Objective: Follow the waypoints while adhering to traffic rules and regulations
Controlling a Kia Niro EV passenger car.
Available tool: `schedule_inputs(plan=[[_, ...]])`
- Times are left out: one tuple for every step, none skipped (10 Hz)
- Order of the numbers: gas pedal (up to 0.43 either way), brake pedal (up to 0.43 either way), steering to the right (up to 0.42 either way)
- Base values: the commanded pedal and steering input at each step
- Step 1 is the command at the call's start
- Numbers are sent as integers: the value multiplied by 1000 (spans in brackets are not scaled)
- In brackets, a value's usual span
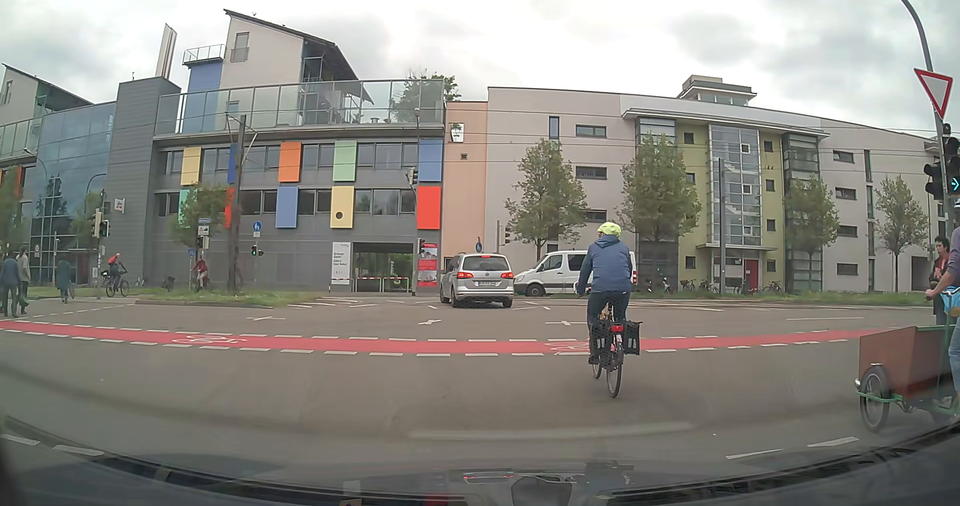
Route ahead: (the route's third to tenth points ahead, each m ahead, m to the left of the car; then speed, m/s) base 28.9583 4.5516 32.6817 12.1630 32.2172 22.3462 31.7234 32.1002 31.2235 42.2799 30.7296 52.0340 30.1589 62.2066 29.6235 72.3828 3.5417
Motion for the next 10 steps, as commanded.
schedule_inputs(plan=[[79,0,0],[59,0,0],[47,0,0],[47,0,0],[47,0,-1],[47,0,-1],[47,0,-1],[47,0,-1],[47,0,-1],[28,0,-1]])
